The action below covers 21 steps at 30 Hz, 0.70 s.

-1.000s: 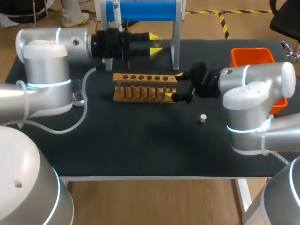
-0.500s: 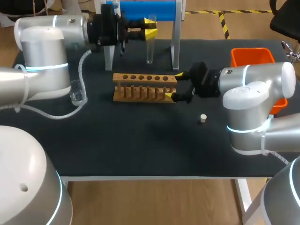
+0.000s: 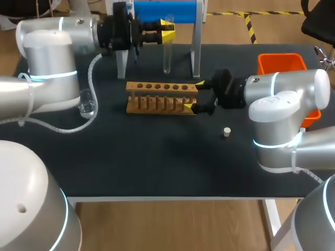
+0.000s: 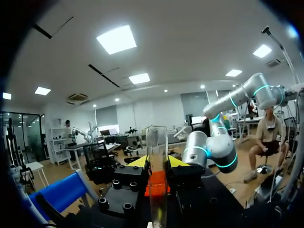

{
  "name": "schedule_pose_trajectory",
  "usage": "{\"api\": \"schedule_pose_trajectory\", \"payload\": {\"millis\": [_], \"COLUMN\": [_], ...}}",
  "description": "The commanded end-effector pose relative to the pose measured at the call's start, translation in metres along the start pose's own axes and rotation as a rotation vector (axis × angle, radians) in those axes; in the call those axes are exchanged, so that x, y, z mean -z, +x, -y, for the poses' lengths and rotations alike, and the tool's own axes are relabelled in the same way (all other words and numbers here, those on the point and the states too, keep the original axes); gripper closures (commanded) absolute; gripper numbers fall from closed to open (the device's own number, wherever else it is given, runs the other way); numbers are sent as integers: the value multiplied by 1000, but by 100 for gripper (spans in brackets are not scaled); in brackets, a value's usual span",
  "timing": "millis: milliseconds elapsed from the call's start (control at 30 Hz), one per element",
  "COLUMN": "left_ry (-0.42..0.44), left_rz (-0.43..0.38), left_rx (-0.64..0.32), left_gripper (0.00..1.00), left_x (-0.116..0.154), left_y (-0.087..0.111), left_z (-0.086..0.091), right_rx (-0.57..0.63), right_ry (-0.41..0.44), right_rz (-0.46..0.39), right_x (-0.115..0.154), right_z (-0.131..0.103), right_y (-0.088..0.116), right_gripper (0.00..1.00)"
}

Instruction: Invert the test tube, pick up the pipette, mount the tip to pipette, aspirate from beaker and dispense into the tube, eject the tip, return the pipette, and cap with the stopper.

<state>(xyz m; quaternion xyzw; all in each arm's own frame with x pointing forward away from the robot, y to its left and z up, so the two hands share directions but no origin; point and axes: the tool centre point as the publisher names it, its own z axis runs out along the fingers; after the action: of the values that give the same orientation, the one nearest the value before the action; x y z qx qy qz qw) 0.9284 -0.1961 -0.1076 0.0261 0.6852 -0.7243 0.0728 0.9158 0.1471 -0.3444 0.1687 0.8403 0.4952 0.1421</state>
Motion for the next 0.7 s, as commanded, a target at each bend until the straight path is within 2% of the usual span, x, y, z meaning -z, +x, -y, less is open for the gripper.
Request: {"api": "schedule_pose_trajectory", "payload": {"millis": [33,267,367,700], "left_ry": [17,6,34,50], "left_rz": [-1,1,6,10], "left_rx": [2,40,55,97], "left_gripper": [100,100,100,100], "left_x": [0,1,0,1], "left_y": [-7,-19,-25,-37], "left_z": [-15,-33,-41,-59], "right_rx": [0,0,0,0], "right_ry": [2,2,2,2], "right_rz": [-3,-3,-3,-3], "right_x": [1,1,1,1], "right_z": [0,0,0,0], "right_y": [-1,-1,-1,-1], "right_gripper": [0,0,0,0]}}
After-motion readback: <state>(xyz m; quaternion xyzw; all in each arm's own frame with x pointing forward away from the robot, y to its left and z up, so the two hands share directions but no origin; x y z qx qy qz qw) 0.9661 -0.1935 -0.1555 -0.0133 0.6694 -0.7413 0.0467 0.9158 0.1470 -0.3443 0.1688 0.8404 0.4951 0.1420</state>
